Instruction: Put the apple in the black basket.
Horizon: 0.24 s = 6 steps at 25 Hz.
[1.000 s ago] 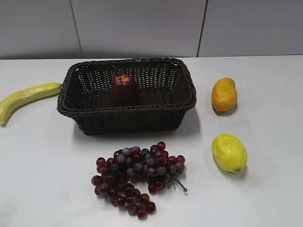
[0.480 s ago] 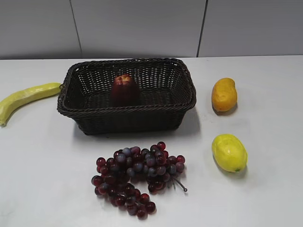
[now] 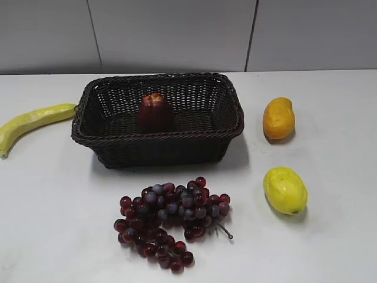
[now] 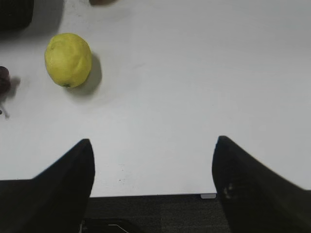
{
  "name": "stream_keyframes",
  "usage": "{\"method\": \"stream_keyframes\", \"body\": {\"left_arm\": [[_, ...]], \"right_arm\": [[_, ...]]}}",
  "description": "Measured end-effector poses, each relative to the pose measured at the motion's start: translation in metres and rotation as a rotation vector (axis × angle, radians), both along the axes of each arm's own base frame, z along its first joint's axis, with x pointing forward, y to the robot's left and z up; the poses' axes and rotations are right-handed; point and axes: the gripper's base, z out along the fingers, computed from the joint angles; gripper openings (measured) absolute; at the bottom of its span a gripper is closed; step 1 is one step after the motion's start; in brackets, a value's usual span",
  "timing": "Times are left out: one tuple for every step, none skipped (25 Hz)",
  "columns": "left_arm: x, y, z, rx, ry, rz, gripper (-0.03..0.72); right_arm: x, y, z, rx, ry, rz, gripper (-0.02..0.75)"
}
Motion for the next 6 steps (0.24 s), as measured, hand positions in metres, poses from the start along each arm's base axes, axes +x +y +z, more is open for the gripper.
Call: {"method": "stream_keyframes", "body": {"left_arm": [[0.0001,0.0000,-0.0003,0.000,0.001,0.000,0.567],[0.0001,0.0000,-0.0003,0.000,0.001,0.000,0.567],[0.0001,0.0000,-0.0003,0.000,0.001,0.000,0.567],[0.0001,0.0000,-0.0003,0.000,0.001,0.000,0.567],[0.0001,0.0000,-0.0003,0.000,0.001,0.000,0.567],[0.0001,0.0000,-0.0003,0.000,0.001,0.000,0.567]], "right_arm": [[0.0000,0.0000,0.0000,0.000,0.000,0.000,0.571],[0.0000,0.0000,0.0000,0.000,0.000,0.000,0.571],[-0.0001,0.0000,-0.0001,0.000,0.001,0.000,0.571],[-0.0001,0.0000,-0.0001,0.000,0.001,0.000,0.571],[-0.0001,0.0000,-0.0001,0.000,0.001,0.000,0.571],[-0.0001,0.0000,-0.0001,0.000,0.001,0.000,0.571]]}}
